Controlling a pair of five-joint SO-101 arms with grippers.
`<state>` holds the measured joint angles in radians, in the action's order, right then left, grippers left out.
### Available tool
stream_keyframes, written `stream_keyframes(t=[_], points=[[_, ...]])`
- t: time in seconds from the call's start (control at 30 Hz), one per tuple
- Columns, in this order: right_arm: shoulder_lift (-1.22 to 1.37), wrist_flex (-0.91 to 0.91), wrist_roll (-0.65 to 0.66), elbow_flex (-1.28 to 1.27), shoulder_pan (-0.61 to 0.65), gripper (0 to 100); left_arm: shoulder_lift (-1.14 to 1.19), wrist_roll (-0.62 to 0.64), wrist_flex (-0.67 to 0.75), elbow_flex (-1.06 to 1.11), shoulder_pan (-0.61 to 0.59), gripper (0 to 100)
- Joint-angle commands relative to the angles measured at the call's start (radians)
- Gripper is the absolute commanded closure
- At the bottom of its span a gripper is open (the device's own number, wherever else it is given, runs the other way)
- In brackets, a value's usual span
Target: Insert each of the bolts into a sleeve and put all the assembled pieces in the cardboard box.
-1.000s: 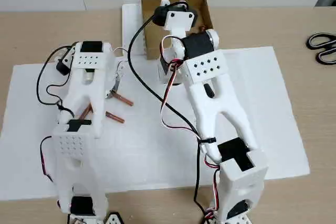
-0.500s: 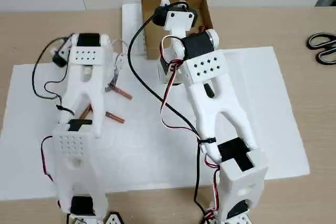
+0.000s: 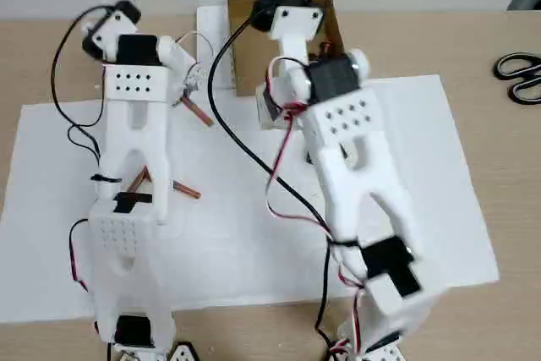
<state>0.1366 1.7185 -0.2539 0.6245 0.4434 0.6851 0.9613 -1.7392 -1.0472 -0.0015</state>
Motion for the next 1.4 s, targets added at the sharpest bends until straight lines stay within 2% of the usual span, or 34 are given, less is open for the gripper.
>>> stream_keyframes(t=[0.0, 0.27, 0.53, 0.67, 0.9, 1.1, 1.37], points=[[-0.142, -0.001, 0.012, 0.006, 0.004, 99.6, -0.201, -0.069, -0.012, -0.067, 0.009, 100], [-0.294, 0.008, 0.014, -0.014, 0.001, 99.6, -0.381, -0.212, -0.012, -0.065, 0.021, 100], [-0.521, 0.004, 0.012, -0.264, 0.027, 99.6, -0.583, -0.342, -0.015, -0.013, 0.055, 100], [-0.679, -0.005, 0.009, -0.459, 0.059, 99.5, -0.75, -0.359, -0.015, 0.168, 0.121, 100], [-0.952, -0.15, 0.011, -0.855, 0.101, 99.5, -1.077, -0.359, 0.0, 0.611, 0.227, 100], [-1.171, -0.297, 0.012, -1.152, 0.119, 99.5, -1.316, -0.356, 0.121, 0.974, 0.232, 100], [-1.402, -0.354, 0.014, -1.364, 0.127, 99.5, -1.648, -0.362, 0.298, 1.46, 0.233, 100]])
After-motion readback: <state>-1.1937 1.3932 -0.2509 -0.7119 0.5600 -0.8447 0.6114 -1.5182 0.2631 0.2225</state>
